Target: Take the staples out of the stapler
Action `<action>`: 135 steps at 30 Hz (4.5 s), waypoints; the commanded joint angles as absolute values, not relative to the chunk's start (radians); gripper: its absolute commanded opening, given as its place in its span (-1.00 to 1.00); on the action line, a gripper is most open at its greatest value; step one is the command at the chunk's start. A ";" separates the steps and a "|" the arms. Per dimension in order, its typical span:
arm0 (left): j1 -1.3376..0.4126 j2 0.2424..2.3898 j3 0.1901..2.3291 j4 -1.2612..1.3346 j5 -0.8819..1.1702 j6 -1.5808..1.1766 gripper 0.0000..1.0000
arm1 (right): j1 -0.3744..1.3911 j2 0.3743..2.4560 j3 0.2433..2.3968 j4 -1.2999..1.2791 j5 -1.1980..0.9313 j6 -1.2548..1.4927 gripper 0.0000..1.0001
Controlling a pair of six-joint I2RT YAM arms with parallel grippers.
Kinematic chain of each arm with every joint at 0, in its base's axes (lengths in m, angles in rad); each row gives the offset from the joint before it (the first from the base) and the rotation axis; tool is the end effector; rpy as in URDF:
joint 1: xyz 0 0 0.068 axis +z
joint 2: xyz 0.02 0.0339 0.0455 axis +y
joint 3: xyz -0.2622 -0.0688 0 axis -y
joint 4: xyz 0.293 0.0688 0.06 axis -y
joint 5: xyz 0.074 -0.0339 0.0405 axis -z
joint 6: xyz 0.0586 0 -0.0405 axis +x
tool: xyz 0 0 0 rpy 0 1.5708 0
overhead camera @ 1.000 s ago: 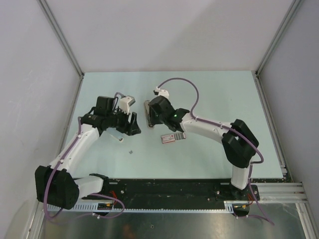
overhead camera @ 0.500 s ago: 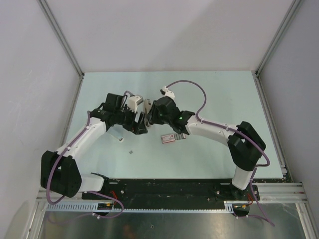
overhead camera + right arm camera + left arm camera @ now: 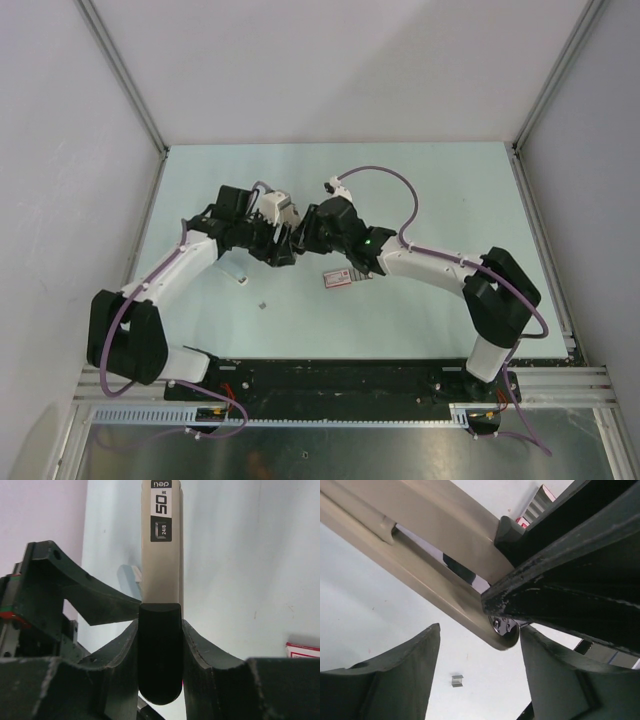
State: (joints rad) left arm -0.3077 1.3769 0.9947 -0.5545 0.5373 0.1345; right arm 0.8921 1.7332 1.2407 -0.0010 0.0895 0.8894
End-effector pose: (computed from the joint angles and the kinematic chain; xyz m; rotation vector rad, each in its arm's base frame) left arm 0.3125 -0.1308 0.2170 0.7560 2.3506 -0.7443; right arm 0.2963 0.3591 0.2239 0.0564 2.2191 0.9686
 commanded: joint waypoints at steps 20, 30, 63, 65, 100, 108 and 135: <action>-0.311 1.395 1.050 -0.527 0.477 0.270 -0.71 | 0.860 1.617 1.168 0.143 -0.046 0.840 -1.00; -0.322 1.451 1.046 -0.447 0.204 0.377 -0.92 | 0.786 1.606 0.964 0.362 -0.254 0.765 -1.00; -0.615 1.452 0.671 0.034 -0.458 0.774 -1.00 | 0.675 1.584 0.792 0.413 -0.376 0.586 -1.00; -0.629 1.445 0.632 0.078 -0.475 0.817 -1.00 | 0.666 1.584 0.792 0.409 -0.387 0.581 -1.00; -0.714 1.283 0.947 -0.464 0.047 0.380 -0.09 | 0.650 1.571 0.887 0.580 -0.307 0.696 -1.00; -0.661 1.192 0.990 -0.543 0.109 0.320 0.38 | 0.648 1.598 1.044 0.317 -0.192 0.552 -1.00; -0.037 0.910 0.902 -0.660 0.545 0.392 0.99 | 0.770 2.171 1.731 -0.311 0.193 0.278 -0.95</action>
State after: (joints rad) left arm -0.0341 0.9138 0.9066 -0.6022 0.5003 0.3164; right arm 0.7788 2.1624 1.6478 -0.3428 0.1593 0.2867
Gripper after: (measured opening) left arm 0.994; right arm 0.367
